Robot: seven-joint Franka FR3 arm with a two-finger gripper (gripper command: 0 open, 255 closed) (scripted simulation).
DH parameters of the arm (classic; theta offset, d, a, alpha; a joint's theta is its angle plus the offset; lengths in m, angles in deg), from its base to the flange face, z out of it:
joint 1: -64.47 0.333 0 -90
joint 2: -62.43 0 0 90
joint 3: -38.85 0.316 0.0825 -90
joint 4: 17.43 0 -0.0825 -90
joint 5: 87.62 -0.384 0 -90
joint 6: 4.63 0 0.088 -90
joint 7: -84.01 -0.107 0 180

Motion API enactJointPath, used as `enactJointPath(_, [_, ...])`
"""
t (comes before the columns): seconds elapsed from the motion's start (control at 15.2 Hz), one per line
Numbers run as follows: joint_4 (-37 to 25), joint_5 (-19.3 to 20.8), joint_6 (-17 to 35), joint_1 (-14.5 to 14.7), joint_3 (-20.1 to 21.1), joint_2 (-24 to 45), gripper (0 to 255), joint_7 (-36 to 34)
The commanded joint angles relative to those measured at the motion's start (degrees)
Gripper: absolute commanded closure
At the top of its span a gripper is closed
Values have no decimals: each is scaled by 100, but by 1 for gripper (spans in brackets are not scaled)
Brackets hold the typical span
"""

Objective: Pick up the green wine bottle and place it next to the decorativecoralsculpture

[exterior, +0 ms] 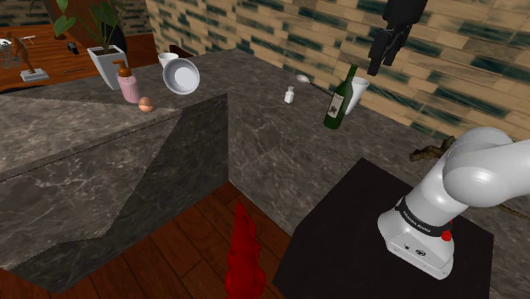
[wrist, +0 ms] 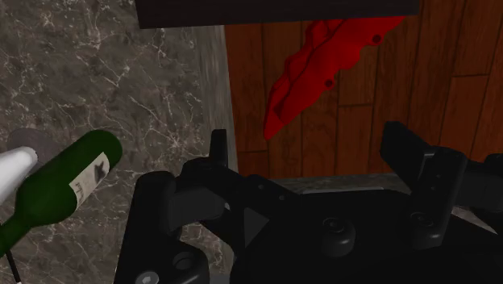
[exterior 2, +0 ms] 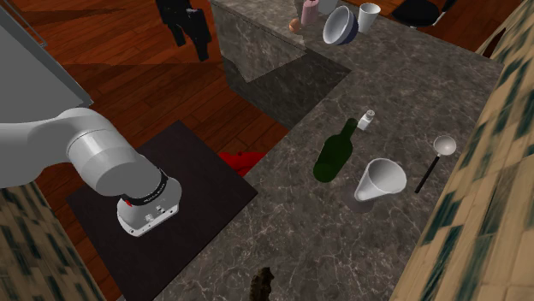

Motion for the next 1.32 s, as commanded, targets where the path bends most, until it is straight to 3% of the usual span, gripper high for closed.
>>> enactJointPath(0.0, [0, 0, 0, 0, 0, 0, 0, 0])
enactJointPath(0.66, [-278, 598, 992, -326, -1150, 1118, 0, 1223])
enactJointPath(1.25, [-1138, 598, 1761, -474, -2115, 2617, 0, 2366])
